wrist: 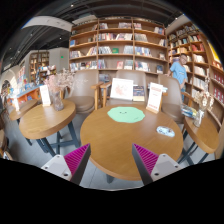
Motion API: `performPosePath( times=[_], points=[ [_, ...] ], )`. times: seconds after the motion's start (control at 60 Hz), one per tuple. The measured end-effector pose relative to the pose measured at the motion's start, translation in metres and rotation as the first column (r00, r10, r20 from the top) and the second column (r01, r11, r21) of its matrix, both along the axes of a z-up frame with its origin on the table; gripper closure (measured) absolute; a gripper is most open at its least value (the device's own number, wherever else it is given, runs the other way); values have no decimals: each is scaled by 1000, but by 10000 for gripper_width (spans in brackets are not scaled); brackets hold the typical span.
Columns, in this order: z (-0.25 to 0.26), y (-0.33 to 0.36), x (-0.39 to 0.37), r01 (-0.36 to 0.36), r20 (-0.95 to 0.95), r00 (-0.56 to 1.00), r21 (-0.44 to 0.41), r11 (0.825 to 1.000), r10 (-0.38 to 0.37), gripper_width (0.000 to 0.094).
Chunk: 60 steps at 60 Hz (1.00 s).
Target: Arrange mouse
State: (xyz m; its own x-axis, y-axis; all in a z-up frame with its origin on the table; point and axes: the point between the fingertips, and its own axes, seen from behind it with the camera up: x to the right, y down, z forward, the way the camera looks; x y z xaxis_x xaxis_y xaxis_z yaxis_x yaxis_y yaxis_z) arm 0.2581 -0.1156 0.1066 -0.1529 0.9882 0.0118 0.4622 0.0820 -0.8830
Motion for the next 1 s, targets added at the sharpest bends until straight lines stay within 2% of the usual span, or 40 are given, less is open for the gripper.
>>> performPosePath(
  times=[0.2, 0.483, 0.667, 1.0],
  points=[
    [-3, 83, -32, 119, -7, 993, 45, 992, -118, 78],
    [-27, 217, -67, 284, -11, 959, 100, 953, -285, 81],
    [-45, 259, -89, 308, -10, 951, 97, 946, -309, 80],
    [-95, 300, -158, 299, 50, 952, 79, 951, -303, 82]
  ],
)
